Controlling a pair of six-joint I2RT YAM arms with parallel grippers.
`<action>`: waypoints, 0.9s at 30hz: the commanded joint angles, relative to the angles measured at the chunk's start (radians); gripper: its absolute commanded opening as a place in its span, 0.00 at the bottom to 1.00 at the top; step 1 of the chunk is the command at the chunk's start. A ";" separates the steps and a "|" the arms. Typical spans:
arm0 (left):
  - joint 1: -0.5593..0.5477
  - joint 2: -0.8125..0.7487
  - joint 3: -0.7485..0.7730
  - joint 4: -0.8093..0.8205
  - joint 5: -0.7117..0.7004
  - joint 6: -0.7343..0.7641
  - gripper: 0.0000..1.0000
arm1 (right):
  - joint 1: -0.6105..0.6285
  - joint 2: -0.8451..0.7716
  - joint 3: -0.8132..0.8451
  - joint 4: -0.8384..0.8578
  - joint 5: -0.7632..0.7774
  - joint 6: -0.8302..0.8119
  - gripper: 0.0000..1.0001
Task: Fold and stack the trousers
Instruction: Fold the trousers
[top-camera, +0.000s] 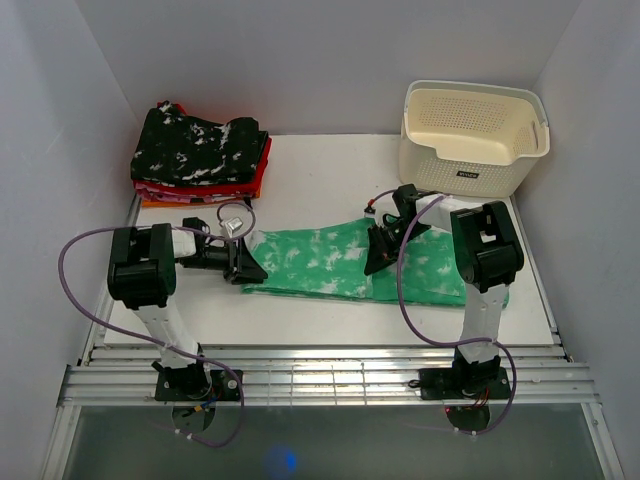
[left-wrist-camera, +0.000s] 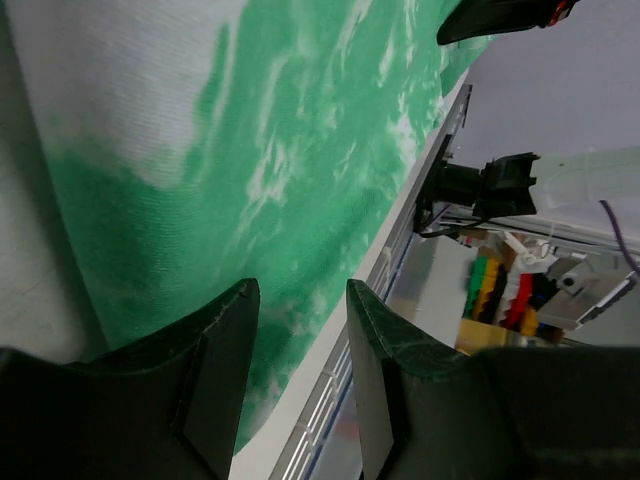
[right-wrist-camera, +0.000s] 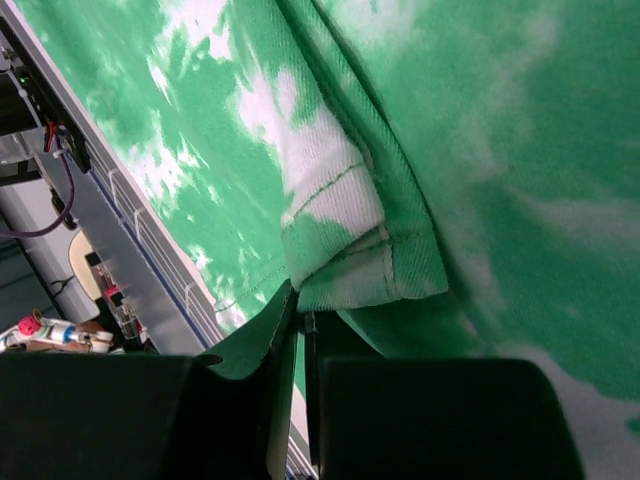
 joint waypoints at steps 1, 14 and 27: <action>0.011 0.050 -0.006 0.113 -0.098 -0.071 0.53 | 0.008 0.019 0.011 -0.016 0.031 -0.025 0.08; 0.009 -0.031 0.220 0.255 0.077 -0.229 0.56 | 0.015 0.049 0.006 -0.019 0.049 -0.060 0.08; 0.003 0.281 0.247 0.535 -0.155 -0.513 0.53 | 0.017 0.091 0.031 -0.019 0.055 -0.051 0.08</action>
